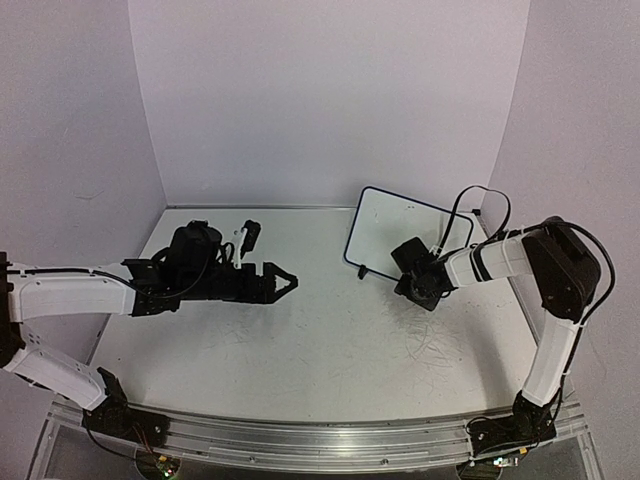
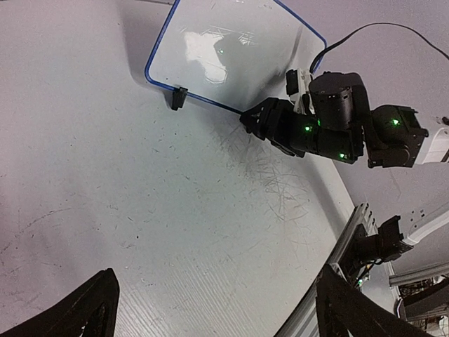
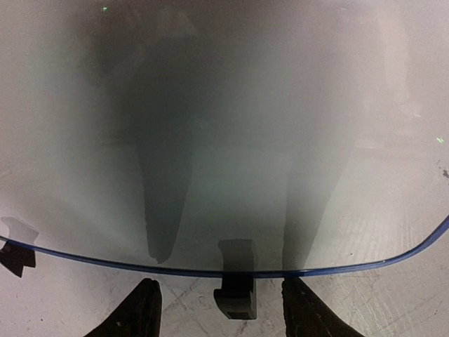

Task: Write a sentence on the whiteboard
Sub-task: Move the whiteboard to the center of the board.

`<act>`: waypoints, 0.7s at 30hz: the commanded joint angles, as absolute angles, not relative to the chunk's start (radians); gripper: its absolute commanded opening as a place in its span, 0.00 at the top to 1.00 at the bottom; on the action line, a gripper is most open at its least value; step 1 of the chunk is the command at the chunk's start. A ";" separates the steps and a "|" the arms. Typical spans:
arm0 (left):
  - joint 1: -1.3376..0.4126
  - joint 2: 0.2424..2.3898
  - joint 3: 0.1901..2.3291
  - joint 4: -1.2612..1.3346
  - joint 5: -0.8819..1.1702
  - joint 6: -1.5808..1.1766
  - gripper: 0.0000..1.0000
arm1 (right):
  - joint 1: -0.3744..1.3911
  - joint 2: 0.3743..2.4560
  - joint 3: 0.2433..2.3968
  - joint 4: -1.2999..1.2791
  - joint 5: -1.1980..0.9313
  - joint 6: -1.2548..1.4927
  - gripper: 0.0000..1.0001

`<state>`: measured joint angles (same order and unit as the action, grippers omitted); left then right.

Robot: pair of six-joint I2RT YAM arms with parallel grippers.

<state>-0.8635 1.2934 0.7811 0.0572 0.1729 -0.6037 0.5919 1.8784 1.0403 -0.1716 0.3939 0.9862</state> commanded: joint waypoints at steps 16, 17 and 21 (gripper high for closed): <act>-0.867 1.347 0.853 0.050 0.156 -0.577 0.01 | 0.591 1.916 1.085 -0.158 0.441 0.875 0.91; -0.867 1.350 0.856 0.050 0.153 -0.576 0.01 | 0.591 1.912 1.083 -0.160 0.437 0.855 0.93; -0.867 1.351 0.864 0.049 0.130 -0.567 0.01 | 0.605 1.890 1.064 -0.158 0.438 0.748 0.97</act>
<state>-0.8635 1.3475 0.8089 0.0417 0.1570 -0.5961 0.5910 1.9335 1.0749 -0.2041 0.4299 0.8650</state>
